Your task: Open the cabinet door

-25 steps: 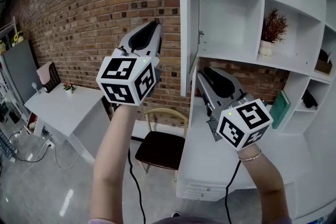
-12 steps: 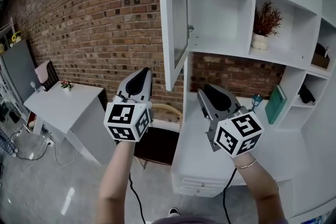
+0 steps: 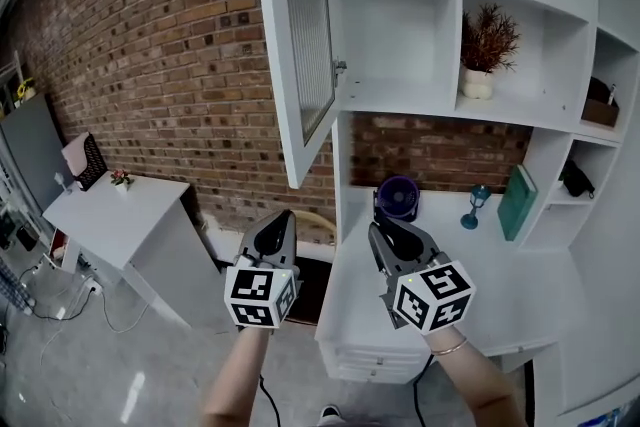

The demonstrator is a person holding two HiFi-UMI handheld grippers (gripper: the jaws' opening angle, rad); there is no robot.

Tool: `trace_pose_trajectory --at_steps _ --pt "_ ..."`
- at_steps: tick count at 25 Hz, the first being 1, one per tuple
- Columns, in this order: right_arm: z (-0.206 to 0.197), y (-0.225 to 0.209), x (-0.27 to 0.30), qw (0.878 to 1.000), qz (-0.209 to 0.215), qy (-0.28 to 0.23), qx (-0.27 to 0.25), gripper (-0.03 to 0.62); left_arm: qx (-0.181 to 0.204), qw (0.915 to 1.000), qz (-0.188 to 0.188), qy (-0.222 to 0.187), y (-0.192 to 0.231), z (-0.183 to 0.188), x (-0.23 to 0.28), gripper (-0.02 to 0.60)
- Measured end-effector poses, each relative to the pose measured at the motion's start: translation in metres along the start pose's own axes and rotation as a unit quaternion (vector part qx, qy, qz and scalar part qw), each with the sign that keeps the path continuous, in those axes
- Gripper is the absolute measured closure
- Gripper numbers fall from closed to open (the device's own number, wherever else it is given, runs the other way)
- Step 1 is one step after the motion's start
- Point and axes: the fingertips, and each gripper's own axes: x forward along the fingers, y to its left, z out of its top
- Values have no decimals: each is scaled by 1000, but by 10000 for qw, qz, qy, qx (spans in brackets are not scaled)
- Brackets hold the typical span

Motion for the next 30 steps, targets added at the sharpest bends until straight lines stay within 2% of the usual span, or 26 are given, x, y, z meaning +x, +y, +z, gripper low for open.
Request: trace_pose_trajectory --at_steps 7,12,30 --pt "-50 -10 -31 9986 -231 467 123 592 -294 9988 -81 388 -30 -45 -22 577" --pt "-81 -19 -59 9956 -407 759 378 592 -566 9967 -53 584 -45 -67 -40 577" --pt "-151 -37 -142 9789 -995 1359 1160 592 -948 9842 -113 1488 -96 -141 -79 578"
